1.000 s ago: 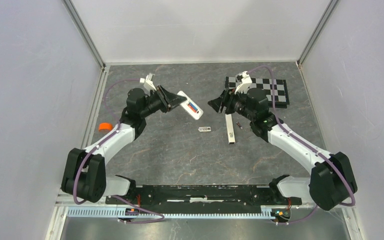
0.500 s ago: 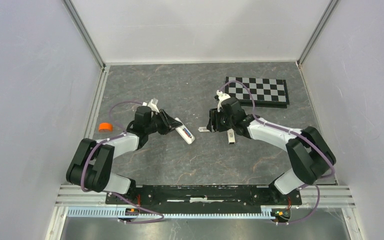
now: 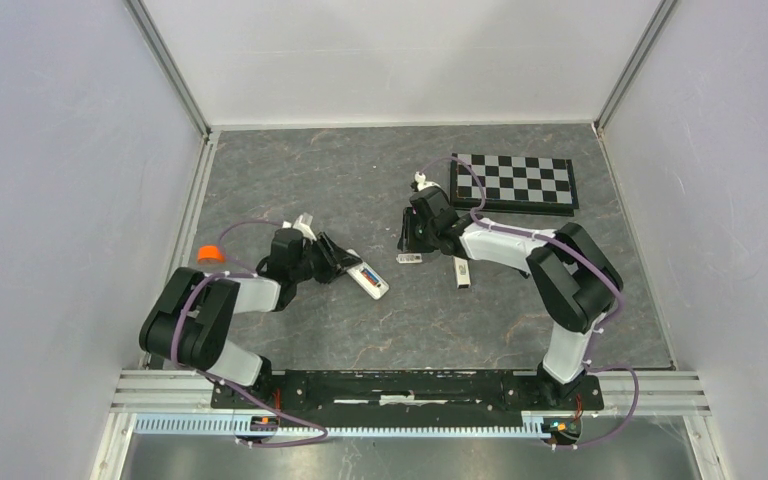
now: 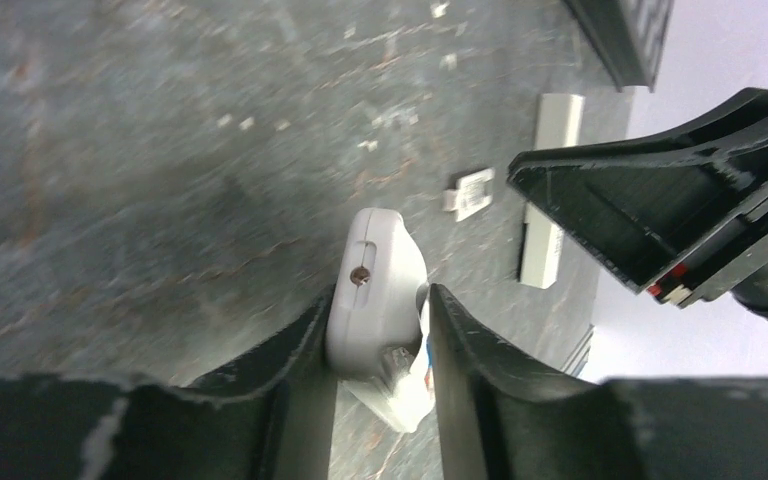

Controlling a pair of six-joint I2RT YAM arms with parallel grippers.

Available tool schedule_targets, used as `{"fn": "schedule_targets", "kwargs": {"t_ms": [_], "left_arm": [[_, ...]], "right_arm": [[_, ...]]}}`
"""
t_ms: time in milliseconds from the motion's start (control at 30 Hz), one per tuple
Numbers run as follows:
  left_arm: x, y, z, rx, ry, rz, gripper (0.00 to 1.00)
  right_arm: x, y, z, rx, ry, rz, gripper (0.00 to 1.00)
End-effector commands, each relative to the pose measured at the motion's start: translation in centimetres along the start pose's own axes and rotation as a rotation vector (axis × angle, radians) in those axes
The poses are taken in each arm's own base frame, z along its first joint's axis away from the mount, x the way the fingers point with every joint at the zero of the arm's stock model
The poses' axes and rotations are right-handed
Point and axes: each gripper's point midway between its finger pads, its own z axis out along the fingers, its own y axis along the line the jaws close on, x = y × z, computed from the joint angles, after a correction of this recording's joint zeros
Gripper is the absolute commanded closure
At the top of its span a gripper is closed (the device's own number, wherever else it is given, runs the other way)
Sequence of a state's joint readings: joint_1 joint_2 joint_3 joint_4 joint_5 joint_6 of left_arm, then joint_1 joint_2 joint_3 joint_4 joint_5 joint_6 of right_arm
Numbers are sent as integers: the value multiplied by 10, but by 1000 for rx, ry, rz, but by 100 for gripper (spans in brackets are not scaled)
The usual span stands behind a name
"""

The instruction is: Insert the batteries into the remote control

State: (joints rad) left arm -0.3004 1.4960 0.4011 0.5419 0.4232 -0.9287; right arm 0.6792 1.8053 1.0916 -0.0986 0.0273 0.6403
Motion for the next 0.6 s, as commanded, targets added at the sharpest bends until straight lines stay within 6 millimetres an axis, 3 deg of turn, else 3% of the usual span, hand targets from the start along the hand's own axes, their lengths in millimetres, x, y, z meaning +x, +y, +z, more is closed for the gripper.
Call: {"fn": "schedule_targets", "kwargs": {"t_ms": [0,233,567], "left_arm": [[1,21,-5,-69,-46,-18,52],[6,38,-20,-167,-88,-110,25],[10,64,-54,-394,-130,-199,6]], "right_arm": [[-9,9,11,-18,-22,16,66],[-1,10,23,-28,10,-7,66],[20,17,20,-115,98,-136,68]]}}
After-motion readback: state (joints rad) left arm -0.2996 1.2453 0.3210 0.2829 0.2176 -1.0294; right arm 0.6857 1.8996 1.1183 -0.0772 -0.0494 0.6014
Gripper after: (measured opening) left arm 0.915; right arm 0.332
